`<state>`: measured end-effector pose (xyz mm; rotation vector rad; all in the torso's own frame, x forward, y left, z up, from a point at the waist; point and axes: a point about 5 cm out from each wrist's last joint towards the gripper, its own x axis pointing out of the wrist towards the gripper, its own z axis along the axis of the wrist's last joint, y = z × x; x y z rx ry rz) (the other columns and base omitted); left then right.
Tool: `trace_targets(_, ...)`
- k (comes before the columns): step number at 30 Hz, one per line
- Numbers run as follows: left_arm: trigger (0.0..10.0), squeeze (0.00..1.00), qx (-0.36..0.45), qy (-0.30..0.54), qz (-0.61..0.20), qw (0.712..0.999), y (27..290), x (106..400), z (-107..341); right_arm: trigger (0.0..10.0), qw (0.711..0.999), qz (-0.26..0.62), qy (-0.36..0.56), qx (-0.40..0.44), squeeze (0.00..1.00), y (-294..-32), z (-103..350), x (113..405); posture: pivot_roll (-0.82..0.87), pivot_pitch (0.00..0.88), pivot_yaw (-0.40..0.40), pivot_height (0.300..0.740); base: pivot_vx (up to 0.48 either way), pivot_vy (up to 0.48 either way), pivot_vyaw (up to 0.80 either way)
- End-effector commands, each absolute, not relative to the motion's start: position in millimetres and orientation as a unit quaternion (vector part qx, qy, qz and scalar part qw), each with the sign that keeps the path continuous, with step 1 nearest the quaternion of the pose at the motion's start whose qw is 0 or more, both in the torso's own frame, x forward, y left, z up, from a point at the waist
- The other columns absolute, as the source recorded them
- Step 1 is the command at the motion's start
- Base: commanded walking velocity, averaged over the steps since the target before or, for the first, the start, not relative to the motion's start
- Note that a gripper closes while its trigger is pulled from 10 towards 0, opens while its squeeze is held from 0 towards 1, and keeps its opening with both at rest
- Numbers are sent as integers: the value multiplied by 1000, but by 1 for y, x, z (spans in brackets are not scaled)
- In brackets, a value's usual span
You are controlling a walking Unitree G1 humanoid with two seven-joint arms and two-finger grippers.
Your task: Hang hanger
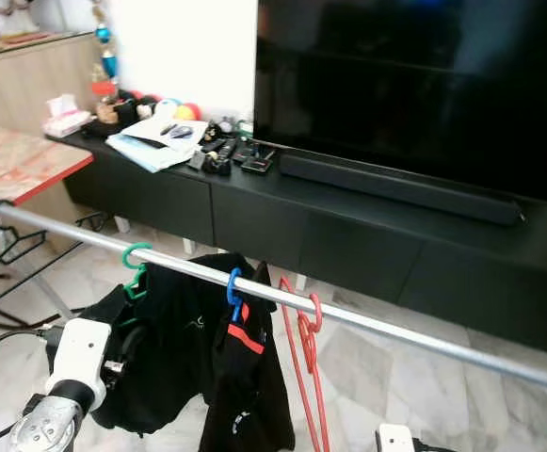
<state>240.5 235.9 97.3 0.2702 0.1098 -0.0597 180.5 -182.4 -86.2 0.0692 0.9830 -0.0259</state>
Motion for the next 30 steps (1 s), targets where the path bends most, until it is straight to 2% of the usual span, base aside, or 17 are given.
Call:
trace_targets(1, 10000, 0, 140, 51, -49, 988, 233, 240, 101, 10000, 882, -14, 471, 35, 0, -182, -86, 182, 170, 0, -28, 740, 0, 0, 0)
trace_targets(13, 10000, 0, 122, 63, -121, 983, 226, 240, 113, 10000, 880, -15, 474, 31, 0, -183, -86, 180, 175, 0, -29, 740, 0, 0, 0)
trace_targets(17, 10000, 0, 121, 68, -118, 983, 235, 245, 119, 10000, 880, -14, 474, 31, 0, -182, -86, 180, 177, 0, -26, 740, 0, 0, 0)
trace_targets(20, 10000, 0, 126, 73, -76, 986, 248, 255, 122, 10000, 879, -13, 475, 32, 0, -181, -87, 180, 177, 0, -22, 740, 0, 0, 0)
trace_targets(30, 10000, 0, 110, 109, -81, 985, 249, 283, 123, 10000, 879, -17, 475, 35, 0, -179, -87, 180, 174, 0, -13, 740, 0, 0, 0)
